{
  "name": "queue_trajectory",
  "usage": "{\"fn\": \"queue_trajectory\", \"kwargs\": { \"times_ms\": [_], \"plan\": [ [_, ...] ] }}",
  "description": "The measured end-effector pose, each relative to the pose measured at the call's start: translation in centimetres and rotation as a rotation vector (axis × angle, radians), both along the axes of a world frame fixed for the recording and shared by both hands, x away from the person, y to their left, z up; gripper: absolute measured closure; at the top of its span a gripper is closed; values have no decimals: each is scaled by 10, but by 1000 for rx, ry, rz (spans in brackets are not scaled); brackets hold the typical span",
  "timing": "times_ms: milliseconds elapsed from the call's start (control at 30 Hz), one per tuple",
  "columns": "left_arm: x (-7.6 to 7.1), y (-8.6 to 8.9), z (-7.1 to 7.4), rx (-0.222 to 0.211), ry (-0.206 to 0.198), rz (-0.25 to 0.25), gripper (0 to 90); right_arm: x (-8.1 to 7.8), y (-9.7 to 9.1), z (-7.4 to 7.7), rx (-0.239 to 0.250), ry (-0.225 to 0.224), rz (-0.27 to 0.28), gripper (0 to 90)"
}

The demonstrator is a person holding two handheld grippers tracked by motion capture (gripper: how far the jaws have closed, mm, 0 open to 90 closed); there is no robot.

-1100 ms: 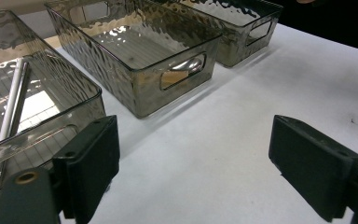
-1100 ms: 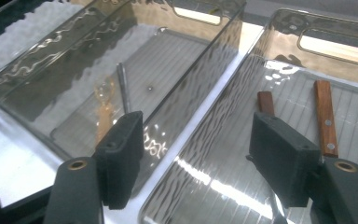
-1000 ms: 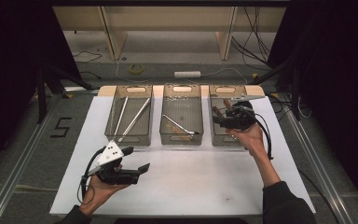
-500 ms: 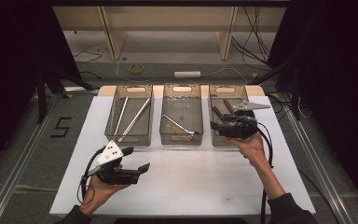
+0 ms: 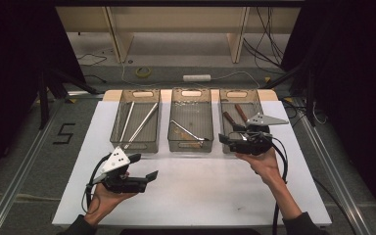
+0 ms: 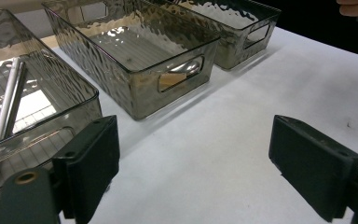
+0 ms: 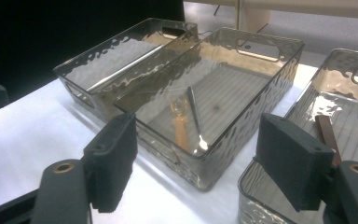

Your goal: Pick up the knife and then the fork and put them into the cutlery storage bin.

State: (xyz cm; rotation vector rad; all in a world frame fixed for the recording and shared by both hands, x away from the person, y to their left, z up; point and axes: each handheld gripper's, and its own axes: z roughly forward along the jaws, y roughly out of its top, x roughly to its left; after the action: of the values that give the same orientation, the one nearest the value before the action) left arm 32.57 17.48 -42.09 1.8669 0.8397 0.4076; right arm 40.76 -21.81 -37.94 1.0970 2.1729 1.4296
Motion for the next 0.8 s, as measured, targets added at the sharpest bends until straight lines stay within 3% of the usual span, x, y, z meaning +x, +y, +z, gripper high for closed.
{"fn": "queue_trajectory", "kwargs": {
  "times_ms": [800],
  "plan": [
    [-4, 3, 1, -23, 3, -15, 157, -45, -2, -16, 42, -27, 80, 229]
  ]
}}
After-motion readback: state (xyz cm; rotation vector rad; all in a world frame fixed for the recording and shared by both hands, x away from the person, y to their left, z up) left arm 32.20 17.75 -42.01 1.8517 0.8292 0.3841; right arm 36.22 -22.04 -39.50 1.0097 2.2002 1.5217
